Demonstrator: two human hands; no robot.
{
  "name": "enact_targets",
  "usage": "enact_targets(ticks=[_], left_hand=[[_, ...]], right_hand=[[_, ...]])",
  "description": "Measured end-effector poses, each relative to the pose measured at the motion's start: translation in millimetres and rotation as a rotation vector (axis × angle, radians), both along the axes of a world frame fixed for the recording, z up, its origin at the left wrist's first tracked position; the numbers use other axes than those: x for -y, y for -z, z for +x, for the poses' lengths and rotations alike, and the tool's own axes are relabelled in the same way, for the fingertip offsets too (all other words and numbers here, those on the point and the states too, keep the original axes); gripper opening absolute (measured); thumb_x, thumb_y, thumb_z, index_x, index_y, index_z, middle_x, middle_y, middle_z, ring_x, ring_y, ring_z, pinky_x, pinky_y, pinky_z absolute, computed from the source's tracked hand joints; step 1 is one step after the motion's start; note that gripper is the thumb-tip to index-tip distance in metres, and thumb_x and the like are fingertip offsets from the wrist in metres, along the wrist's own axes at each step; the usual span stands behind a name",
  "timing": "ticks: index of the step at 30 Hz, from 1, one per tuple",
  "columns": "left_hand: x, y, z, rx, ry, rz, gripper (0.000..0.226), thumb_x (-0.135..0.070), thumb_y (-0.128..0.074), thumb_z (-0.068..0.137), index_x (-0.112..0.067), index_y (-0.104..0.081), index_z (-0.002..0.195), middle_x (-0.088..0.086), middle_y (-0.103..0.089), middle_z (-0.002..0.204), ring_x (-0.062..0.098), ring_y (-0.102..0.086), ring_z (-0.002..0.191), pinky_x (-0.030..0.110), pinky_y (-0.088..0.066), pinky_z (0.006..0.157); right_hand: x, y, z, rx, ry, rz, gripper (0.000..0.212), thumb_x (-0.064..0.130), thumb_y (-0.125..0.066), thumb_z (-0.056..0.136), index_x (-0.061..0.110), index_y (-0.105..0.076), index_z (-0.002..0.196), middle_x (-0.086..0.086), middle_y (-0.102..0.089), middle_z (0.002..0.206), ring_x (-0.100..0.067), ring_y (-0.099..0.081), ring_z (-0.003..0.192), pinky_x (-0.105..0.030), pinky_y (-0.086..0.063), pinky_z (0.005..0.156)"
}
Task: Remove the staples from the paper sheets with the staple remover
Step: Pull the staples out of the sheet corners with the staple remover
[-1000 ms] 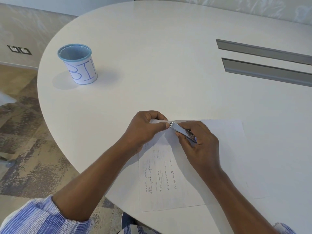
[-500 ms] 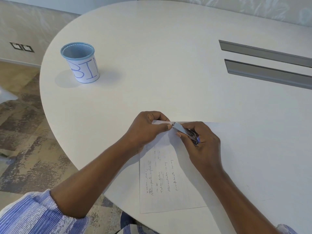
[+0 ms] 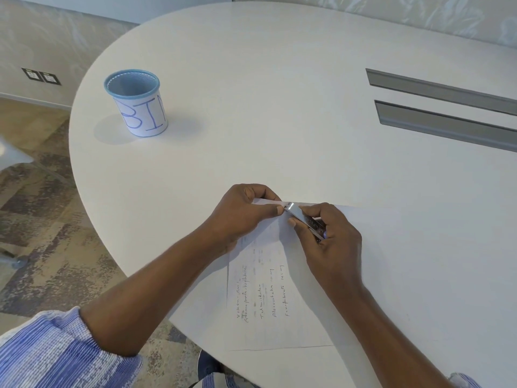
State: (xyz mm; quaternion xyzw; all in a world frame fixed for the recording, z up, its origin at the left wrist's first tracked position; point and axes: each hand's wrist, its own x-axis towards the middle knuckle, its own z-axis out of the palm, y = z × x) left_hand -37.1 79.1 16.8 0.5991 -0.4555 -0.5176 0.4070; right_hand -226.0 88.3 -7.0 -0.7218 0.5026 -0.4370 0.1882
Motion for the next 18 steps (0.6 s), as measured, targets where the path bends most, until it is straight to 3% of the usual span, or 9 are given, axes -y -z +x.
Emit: enact_targets(ticks=[4, 9, 14, 18], left_hand=[[0.0, -0.4, 1.1, -0.094, -0.007, 0.038, 0.011, -0.01, -0.076, 0.089, 0.001, -0.074, 0.09, 0.021, -0.075, 0.085, 0.024, -0.066, 0.074, 0.035, -0.052, 0.072], [-0.6, -1.5, 2.2, -0.147, -0.005, 0.044, 0.011, -0.01, -0.076, 0.09, 0.001, -0.073, 0.091, 0.016, -0.075, 0.087, 0.026, -0.069, 0.076, 0.035, -0.054, 0.072], [-2.6, -2.4, 4.1, -0.112, 0.02, 0.033, 0.011, -0.014, -0.077, 0.089, -0.004, -0.074, 0.09, 0.025, -0.076, 0.095, 0.026, -0.069, 0.074, 0.036, -0.055, 0.071], [-3.3, -1.6, 4.1, -0.071, 0.029, 0.015, 0.012, -0.025, -0.077, 0.083, -0.013, -0.075, 0.083, 0.008, -0.077, 0.082, 0.019, -0.07, 0.068, 0.03, -0.055, 0.064]], right_hand=[[1.7, -1.4, 1.9, 0.119, -0.005, 0.091, 0.016, 0.028, -0.076, 0.09, 0.037, -0.064, 0.09, 0.019, -0.071, 0.089, -0.004, -0.066, 0.082, -0.006, -0.043, 0.067], [3.9, -3.8, 3.1, 0.275, -0.036, 0.255, 0.006, 0.035, -0.075, 0.09, 0.034, -0.07, 0.089, 0.017, -0.074, 0.087, -0.01, -0.073, 0.077, -0.016, -0.054, 0.067], [6.0, -7.9, 0.8, 0.389, -0.036, 0.358, 0.006, 0.028, -0.074, 0.094, 0.023, -0.073, 0.091, 0.006, -0.075, 0.084, -0.013, -0.075, 0.069, -0.018, -0.055, 0.066], [5.9, -9.4, -0.4, 0.397, -0.026, 0.351, 0.007, 0.027, -0.074, 0.094, 0.022, -0.072, 0.09, 0.004, -0.074, 0.082, -0.013, -0.074, 0.067, -0.015, -0.052, 0.063]])
